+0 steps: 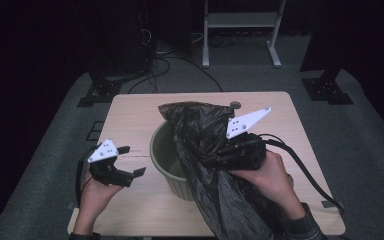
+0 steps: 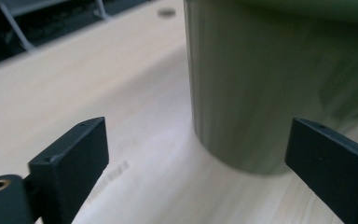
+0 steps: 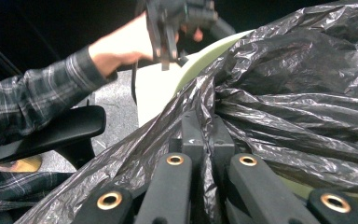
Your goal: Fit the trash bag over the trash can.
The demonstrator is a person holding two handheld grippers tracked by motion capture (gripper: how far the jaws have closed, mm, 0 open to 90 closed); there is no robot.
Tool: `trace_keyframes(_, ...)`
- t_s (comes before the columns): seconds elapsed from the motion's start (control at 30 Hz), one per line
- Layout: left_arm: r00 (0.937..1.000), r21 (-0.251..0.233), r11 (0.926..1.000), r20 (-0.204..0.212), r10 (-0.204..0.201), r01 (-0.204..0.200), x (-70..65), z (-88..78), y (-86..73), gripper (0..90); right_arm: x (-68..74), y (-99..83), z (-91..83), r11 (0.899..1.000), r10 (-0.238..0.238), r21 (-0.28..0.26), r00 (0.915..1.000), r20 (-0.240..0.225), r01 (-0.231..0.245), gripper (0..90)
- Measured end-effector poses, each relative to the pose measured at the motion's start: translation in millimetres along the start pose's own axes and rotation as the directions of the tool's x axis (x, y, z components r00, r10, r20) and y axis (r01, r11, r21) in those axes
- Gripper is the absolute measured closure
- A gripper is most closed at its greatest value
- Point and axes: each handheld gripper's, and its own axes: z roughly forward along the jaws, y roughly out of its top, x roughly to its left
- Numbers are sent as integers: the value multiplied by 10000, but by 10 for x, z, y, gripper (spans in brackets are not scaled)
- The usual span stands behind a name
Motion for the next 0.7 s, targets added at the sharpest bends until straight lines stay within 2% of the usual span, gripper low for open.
trace_keyframes(0.03, 9999, -87, 9999, 96, 88, -87, 11, -21, 69, 101, -4, 1, 0, 10000, 21, -14, 10000, -5, -21, 885)
trace_keyframes(0.1, 9992, -316, 9992, 290, 261, -252, 18, -48, 265, 115, -13, 2, 2, 10000, 2, -25, 10000, -21, -2, 885)
trace_keyframes(0.2, 9964, -518, 9973, 643, 546, -513, 11, -15, 499, 152, -26, 4, 7, 10000, 5, 20, 10000, -30, -4, 885)
trace_keyframes(0.53, 9840, -706, 9921, 1377, 1127, -1037, 12, 357, 1209, 182, -40, 4, 37, 10000, 8, 68, 9999, -117, -7, 885)
trace_keyframes(0.7, 9758, -711, 9918, 1846, 1176, -1061, 5, 598, 1445, 221, -36, 1, 55, 10000, -14, 97, 9998, -200, 15, 885)
